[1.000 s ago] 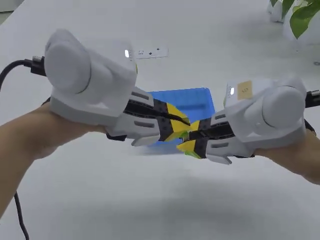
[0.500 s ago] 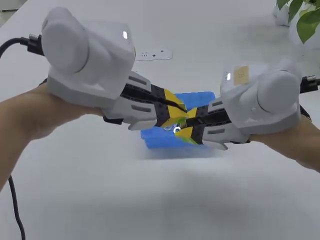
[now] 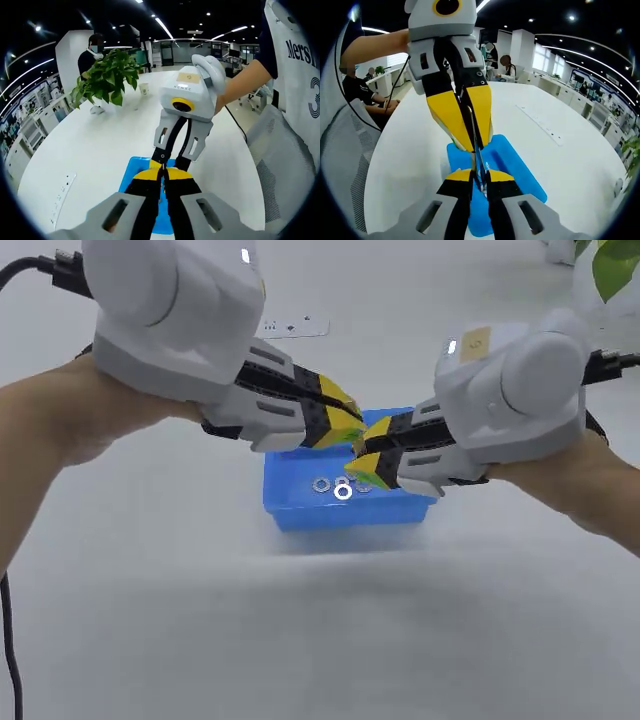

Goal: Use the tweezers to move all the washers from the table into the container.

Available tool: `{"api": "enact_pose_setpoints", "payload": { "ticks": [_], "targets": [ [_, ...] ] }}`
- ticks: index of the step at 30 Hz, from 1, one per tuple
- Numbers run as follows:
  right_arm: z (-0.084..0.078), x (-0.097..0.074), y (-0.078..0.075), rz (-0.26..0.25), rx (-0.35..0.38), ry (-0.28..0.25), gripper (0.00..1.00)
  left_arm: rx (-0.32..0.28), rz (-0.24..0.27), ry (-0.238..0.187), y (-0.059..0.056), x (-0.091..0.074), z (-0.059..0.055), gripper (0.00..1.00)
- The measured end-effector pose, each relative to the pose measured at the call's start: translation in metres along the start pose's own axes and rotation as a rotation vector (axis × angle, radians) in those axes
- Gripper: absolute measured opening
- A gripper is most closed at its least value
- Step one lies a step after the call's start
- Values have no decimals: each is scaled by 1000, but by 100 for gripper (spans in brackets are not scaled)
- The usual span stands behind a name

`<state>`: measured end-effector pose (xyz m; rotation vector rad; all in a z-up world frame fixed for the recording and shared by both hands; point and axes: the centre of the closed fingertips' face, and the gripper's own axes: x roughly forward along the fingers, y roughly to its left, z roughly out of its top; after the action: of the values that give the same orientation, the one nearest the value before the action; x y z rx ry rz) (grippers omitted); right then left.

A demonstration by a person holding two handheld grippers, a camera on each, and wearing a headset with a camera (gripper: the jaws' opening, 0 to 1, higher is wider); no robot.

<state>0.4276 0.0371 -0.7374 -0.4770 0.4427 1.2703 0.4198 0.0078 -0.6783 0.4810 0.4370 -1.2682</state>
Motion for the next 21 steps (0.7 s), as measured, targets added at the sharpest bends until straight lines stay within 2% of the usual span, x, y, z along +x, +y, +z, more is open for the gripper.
{"api": "enact_pose_setpoints", "payload": {
  "ticks": [4, 6, 14, 16, 21],
  "targets": [
    [-11, 9, -1, 16, 7, 30, 11, -30, -11, 4, 2, 8, -11, 6],
    [-15, 12, -1, 23, 18, 39, 11, -56, -10, -6, 2, 10, -15, 6],
    [-28, 21, 1, 50, 28, 71, 12, -101, -13, -1, 4, 16, -30, 7],
    [-29, 20, -1, 49, 40, 63, 12, -115, -6, -12, 5, 15, -31, 7],
    [-30, 21, -2, 47, 39, 63, 12, -103, -2, -2, 4, 18, -29, 7]
  ]
}}
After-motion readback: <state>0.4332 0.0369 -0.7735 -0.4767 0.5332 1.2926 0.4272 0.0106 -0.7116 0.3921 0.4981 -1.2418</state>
